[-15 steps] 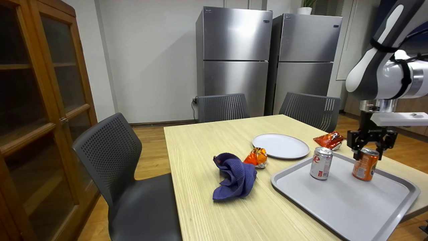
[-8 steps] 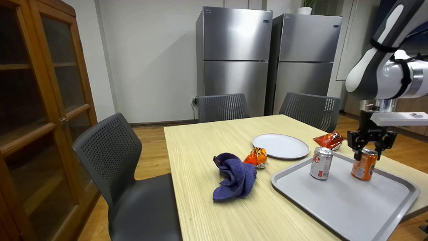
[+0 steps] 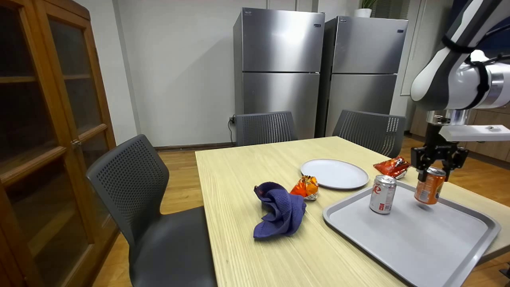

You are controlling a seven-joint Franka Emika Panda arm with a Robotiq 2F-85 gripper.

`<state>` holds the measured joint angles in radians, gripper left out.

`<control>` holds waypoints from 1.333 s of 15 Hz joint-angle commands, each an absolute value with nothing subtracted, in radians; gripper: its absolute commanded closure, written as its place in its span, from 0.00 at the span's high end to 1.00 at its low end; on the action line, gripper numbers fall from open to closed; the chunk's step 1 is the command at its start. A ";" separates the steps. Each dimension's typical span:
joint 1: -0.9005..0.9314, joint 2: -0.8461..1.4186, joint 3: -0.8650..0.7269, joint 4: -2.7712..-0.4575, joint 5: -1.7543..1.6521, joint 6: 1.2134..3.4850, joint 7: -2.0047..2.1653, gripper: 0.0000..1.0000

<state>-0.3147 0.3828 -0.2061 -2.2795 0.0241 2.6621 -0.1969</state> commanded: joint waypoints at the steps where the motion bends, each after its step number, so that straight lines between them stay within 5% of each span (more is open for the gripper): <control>1: -0.320 0.306 -0.178 -2.276 0.036 2.623 -0.228 0.38; 20: -0.261 0.502 -0.076 -1.919 0.067 2.529 -0.217 0.38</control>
<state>-0.2588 0.4291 -0.0880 -2.0559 0.0616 2.6159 -0.1973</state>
